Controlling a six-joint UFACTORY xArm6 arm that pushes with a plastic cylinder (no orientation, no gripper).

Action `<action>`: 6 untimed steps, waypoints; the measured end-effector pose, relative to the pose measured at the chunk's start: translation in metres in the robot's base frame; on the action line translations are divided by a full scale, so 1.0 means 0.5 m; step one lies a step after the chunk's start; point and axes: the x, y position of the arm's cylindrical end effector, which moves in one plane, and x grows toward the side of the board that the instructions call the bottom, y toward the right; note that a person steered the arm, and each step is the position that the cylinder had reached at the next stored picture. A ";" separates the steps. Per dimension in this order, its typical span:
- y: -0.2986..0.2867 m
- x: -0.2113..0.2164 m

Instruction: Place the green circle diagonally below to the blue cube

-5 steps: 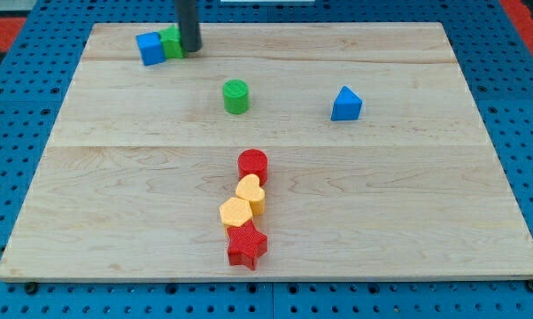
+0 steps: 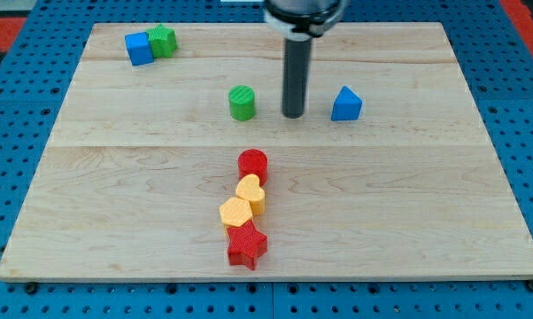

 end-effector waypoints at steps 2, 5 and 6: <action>-0.205 -0.062; -0.302 -0.154; -0.252 -0.145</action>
